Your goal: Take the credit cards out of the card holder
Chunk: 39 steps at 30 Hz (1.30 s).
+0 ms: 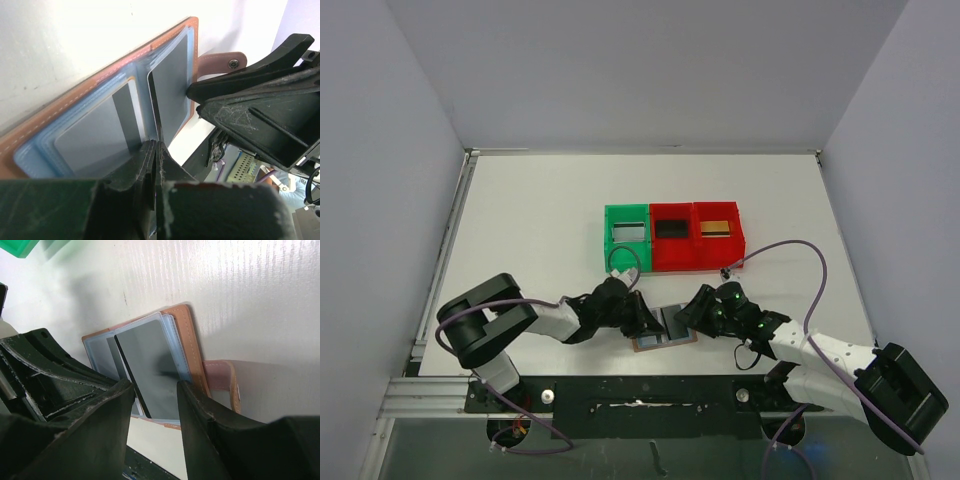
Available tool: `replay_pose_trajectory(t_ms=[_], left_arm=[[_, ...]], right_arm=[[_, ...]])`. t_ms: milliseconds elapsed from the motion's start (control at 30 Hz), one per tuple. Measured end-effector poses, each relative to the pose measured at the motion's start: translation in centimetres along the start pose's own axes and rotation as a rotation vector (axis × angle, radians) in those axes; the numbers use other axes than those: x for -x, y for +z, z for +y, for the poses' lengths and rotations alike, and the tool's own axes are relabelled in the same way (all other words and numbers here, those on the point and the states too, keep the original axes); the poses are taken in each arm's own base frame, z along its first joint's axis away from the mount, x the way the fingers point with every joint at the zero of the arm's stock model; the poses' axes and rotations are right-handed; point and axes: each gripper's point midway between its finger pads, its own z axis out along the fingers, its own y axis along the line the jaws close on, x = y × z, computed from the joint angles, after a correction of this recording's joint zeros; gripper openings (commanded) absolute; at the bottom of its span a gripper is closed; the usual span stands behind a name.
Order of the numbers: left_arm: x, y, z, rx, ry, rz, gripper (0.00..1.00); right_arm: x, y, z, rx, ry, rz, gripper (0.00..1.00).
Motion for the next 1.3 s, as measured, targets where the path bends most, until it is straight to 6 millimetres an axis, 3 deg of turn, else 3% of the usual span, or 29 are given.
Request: replay_pose_trajectory(t_ms=[167,333,467,700,1300], left_arm=[[0.0,-0.5,0.1,0.002,-0.002,-0.011,0.0],[0.2,-0.6,-0.1,-0.003,0.008,-0.022,0.26],[0.4,-0.4,-0.8,-0.016,0.01,-0.024,0.34],[0.8,0.9,-1.2,-0.014,0.002,-0.012,0.35],[0.7,1.4,-1.5,-0.068,-0.022,-0.017,0.33]], right_arm=[[0.0,0.0,0.0,0.001,0.0,0.0,0.43],[0.0,0.0,0.0,0.001,0.0,0.0,0.43],[0.0,0.0,0.0,0.001,0.0,0.0,0.43],[0.1,-0.1,0.0,0.003,0.0,-0.002,0.43],[-0.2,0.0,0.2,0.045,0.001,0.0,0.37]])
